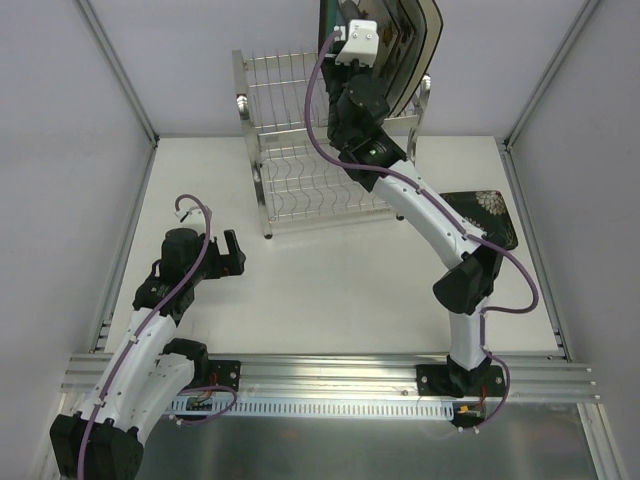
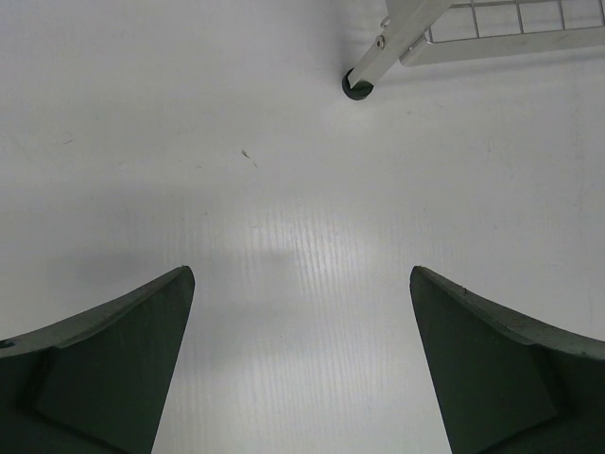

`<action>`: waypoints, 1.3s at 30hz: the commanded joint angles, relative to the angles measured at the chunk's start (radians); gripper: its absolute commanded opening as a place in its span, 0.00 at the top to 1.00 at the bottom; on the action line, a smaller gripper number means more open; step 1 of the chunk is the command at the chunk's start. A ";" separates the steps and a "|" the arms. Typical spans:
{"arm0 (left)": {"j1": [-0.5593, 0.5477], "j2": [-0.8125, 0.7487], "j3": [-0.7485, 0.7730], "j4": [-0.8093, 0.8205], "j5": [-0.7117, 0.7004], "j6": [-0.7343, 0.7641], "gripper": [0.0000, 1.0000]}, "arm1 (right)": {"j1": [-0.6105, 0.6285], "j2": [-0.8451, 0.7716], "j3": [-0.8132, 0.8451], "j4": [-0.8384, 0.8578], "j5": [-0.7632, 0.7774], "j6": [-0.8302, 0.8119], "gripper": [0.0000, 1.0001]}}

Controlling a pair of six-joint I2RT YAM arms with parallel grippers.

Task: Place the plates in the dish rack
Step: Insert the plate into the dish rack

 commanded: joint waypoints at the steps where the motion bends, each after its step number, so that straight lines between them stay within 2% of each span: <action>1: -0.004 0.004 0.011 0.026 -0.011 0.017 0.01 | -0.011 -0.049 0.095 0.219 -0.037 0.061 0.99; 15: -0.004 0.000 0.009 0.026 -0.013 0.017 0.01 | -0.029 0.012 0.093 0.221 -0.001 0.082 1.00; 24: -0.006 0.002 0.011 0.026 -0.011 0.018 0.01 | -0.032 -0.038 0.007 0.209 -0.012 0.135 0.98; 30: -0.006 0.002 0.011 0.026 -0.013 0.020 0.01 | -0.032 -0.067 -0.037 0.219 -0.017 0.145 0.74; 39: -0.006 -0.007 0.011 0.026 -0.013 0.021 0.01 | -0.032 -0.092 -0.057 0.200 -0.026 0.156 0.58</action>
